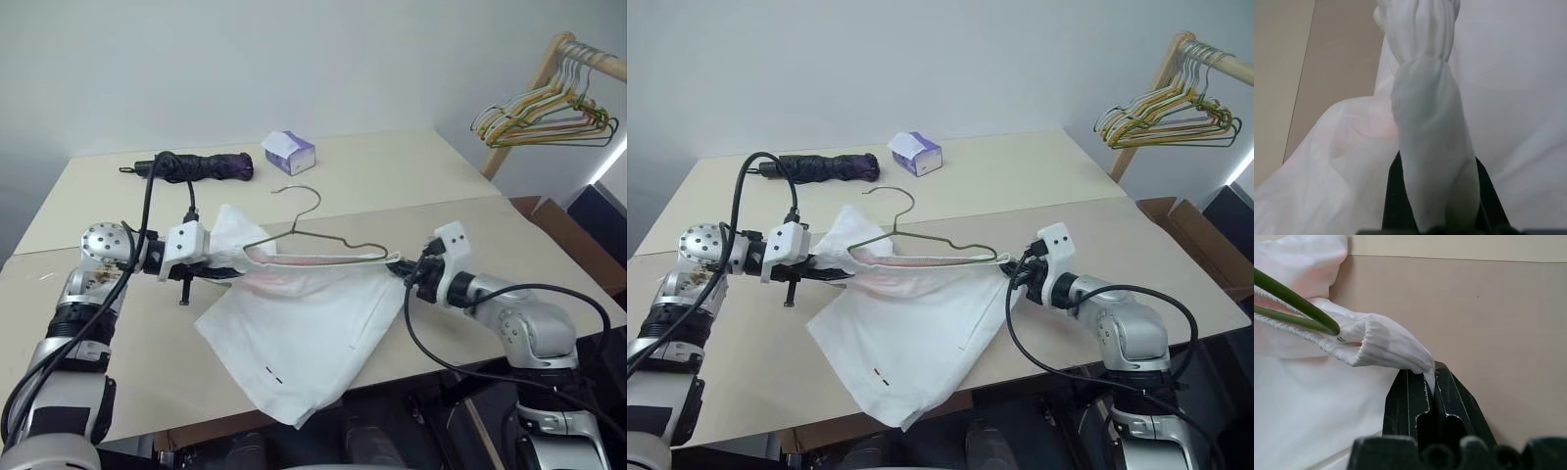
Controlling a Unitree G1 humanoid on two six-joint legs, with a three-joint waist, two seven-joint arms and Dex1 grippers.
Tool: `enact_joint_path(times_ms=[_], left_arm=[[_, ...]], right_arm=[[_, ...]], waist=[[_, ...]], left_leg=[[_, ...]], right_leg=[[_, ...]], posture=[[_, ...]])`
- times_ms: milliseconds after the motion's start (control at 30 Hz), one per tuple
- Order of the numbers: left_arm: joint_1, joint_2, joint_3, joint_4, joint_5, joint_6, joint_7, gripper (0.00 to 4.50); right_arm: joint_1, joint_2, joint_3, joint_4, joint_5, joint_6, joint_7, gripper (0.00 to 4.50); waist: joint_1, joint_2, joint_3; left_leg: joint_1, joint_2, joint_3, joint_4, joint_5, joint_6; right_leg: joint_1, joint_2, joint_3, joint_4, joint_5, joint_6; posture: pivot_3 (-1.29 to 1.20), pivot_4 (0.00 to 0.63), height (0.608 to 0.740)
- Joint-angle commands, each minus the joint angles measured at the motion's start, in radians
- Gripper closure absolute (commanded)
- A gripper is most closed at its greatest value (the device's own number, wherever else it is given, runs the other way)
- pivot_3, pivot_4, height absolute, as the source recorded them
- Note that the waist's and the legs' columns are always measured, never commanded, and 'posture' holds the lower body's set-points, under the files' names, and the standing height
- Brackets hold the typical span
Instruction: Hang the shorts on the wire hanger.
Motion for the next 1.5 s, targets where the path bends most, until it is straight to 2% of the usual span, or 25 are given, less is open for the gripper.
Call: enact_joint_path(times_ms=[33, 700, 900, 1500], left_arm=[[0.006, 0.043, 0.014, 0.018, 0.017, -0.023, -0.004, 4.5], [0.001, 0.034, 0.019, 0.025, -0.007, -0.043, -0.014, 4.5], [0.011, 0.023, 0.026, -0.031, -0.045, -0.021, -0.029, 4.5], [0.023, 0.029, 0.02, 0.003, 0.006, -0.06, 0.062, 4.5]], right_arm=[[-0.011, -0.046, -0.043, 0.007, -0.01, -0.012, -0.003, 4.45], [-0.02, -0.071, -0.053, 0.035, -0.001, -0.011, 0.028, 4.45], [-0.016, -0.072, -0.044, 0.039, -0.003, -0.013, 0.035, 4.45], [-0.021, -0.095, -0.033, 0.044, -0.01, -0.02, 0.071, 4.45]], waist=[[0.0, 0.0, 0.0], [0.0, 0.0, 0.0], [0.0, 0.0, 0.0], [0.001, 0.0, 0.0]], left_leg=[[0.0, 0.0, 0.0, 0.0, 0.0, 0.0], [0.0, 0.0, 0.0, 0.0, 0.0, 0.0], [0.0, 0.0, 0.0, 0.0, 0.0, 0.0], [0.0, 0.0, 0.0, 0.0, 0.0, 0.0]], right_leg=[[0.0, 0.0, 0.0, 0.0, 0.0, 0.0], [0.0, 0.0, 0.0, 0.0, 0.0, 0.0], [0.0, 0.0, 0.0, 0.0, 0.0, 0.0], [0.0, 0.0, 0.0, 0.0, 0.0, 0.0]], posture=[[-0.11, 0.009, 0.74], [-0.11, 0.004, 0.74], [-0.11, 0.0, 0.74], [-0.1, 0.0, 0.74]])
